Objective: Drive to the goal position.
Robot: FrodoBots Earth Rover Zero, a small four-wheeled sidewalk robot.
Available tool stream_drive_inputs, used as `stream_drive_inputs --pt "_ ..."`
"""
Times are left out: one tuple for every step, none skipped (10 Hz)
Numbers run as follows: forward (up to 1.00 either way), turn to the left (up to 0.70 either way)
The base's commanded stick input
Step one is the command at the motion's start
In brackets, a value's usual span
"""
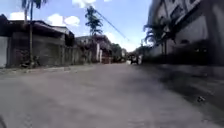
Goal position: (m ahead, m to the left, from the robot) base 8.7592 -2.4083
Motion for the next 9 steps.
stream_drive_inputs --pt "1.00 -0.40" --pt "1.00 -0.06" --pt "1.00 0.00" --pt "1.00 0.00" --pt "1.00 0.00" --pt "1.00 0.00" --pt "1.00 0.00" --pt "1.00 0.00" --pt "1.00 0.00"
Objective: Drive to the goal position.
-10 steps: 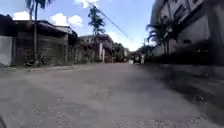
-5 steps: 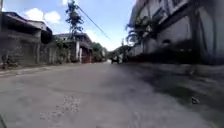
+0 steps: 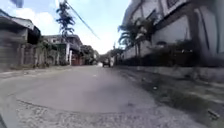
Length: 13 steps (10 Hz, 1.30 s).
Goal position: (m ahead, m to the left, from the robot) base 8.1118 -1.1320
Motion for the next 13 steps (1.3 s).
stream_drive_inputs --pt "1.00 0.00" --pt "1.00 0.00" --pt "1.00 0.00" --pt "1.00 0.03" --pt "1.00 0.26" --pt "1.00 0.15" --pt "1.00 0.04" --pt "1.00 0.02" --pt "1.00 0.02" --pt "1.00 0.02" --pt "1.00 0.03" --pt "1.00 0.03" --pt "1.00 0.03"
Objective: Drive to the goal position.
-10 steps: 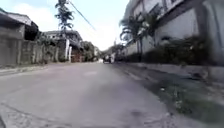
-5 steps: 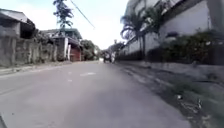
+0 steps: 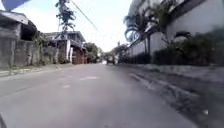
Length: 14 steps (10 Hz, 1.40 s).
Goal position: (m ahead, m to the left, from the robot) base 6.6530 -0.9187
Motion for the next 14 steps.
stream_drive_inputs --pt "1.00 0.03" --pt "1.00 0.03" --pt "1.00 0.03" --pt "1.00 0.03" --pt "1.00 0.25" --pt "1.00 0.36" --pt "1.00 0.16" --pt "1.00 0.02" --pt "1.00 0.02" --pt "1.00 0.02" --pt "1.00 0.02" --pt "1.00 0.02" --pt "1.00 0.02" --pt "1.00 0.02"
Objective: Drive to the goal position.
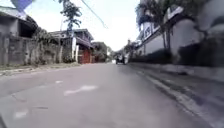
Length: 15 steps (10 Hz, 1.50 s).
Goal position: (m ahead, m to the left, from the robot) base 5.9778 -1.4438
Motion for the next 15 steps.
stream_drive_inputs --pt "1.00 0.01" --pt "1.00 0.02" --pt "1.00 0.02" --pt "1.00 0.02" --pt "1.00 0.02" --pt "1.00 0.00" --pt "1.00 0.02" --pt "1.00 0.00" --pt "1.00 0.00" --pt "1.00 0.00" --pt "1.00 0.00" --pt "1.00 0.00" --pt "1.00 0.00" --pt "1.00 0.00" --pt "1.00 0.00"
